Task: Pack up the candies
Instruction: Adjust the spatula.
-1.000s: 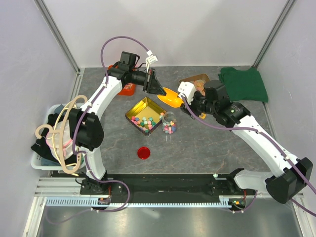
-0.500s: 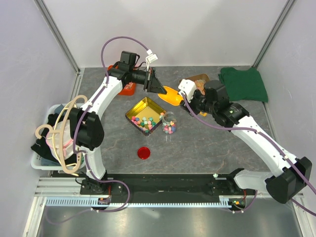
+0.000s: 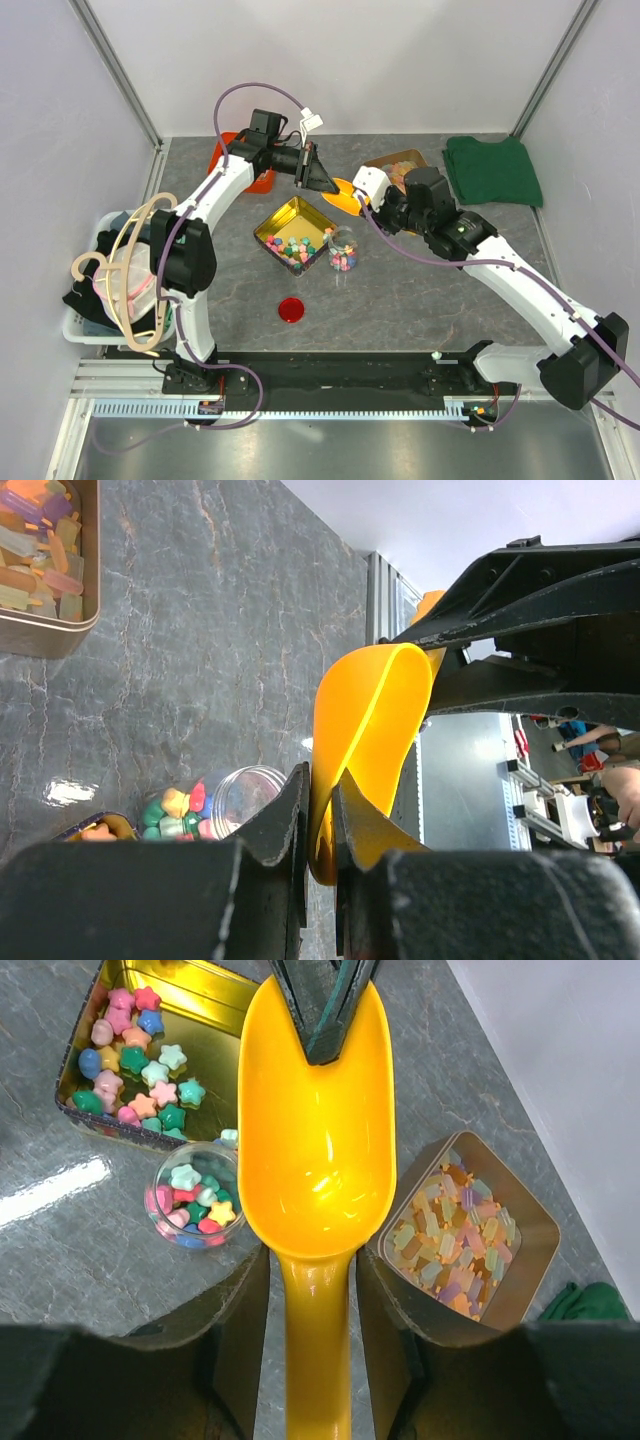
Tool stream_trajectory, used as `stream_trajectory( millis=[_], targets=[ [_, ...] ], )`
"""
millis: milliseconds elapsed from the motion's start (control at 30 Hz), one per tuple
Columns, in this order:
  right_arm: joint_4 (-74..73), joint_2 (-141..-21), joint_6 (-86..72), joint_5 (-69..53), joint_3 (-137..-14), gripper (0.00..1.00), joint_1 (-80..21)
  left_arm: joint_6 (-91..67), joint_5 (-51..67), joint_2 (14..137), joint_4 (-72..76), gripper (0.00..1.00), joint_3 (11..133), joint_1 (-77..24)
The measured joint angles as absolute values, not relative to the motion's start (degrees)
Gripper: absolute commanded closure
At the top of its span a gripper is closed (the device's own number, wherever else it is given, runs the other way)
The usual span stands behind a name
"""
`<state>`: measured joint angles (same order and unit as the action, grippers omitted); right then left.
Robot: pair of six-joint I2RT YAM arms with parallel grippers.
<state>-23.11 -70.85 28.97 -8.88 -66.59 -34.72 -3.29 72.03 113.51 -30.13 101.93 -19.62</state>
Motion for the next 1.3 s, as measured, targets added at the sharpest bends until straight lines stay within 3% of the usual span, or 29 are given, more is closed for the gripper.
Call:
stream_trajectory(
  millis=[233, 433, 633, 767, 800, 867, 1000, 1100, 1300],
  targets=[
    [-23.16, -71.37, 30.83, -7.84, -65.76, 0.51, -34.94, -3.86, 72.16, 113.75, -30.06, 0.98, 101.93, -19.62],
    [-23.14, -71.37, 31.77, -6.98, -65.49, 0.56, -35.05, -4.27, 72.18, 113.75, -30.06, 0.98, 101.93, -19.62],
    [-23.05, -71.77, 32.29, -5.96, -65.49, 0.71, -35.64, -4.49, 72.16, 113.75, -30.09, 0.98, 101.93, -19.62],
    [-22.65, -72.23, 32.42, -5.21, -65.49, 0.93, -36.07, -4.49, 72.07, 113.80, -30.11, 0.98, 101.93, -19.44],
    [-22.65, -72.25, 32.42, -5.04, -65.49, 0.99, -36.18, -4.49, 72.10, 113.82, -30.11, 0.92, 101.93, -19.42],
    [-22.65, -72.27, 32.42, -4.69, -65.49, 1.00, -36.34, -4.49, 72.10, 113.84, -30.11, 0.82, 101.93, -19.40],
    [-22.72, -72.31, 32.38, -4.45, -65.49, 1.00, -36.62, -4.54, 71.88, 113.84, -30.06, 0.43, 101.93, -19.42],
    [-23.09, -72.40, 32.38, -4.45, -65.49, 1.00, -36.93, -4.43, 71.11, 113.84, -30.30, 0.27, 101.95, -19.11],
    [-24.45, -72.40, 32.86, -3.86, -65.49, 1.00, -37.01, -3.81, 68.64, 113.84, -32.05, 0.19, 102.74, -15.05]
  ],
)
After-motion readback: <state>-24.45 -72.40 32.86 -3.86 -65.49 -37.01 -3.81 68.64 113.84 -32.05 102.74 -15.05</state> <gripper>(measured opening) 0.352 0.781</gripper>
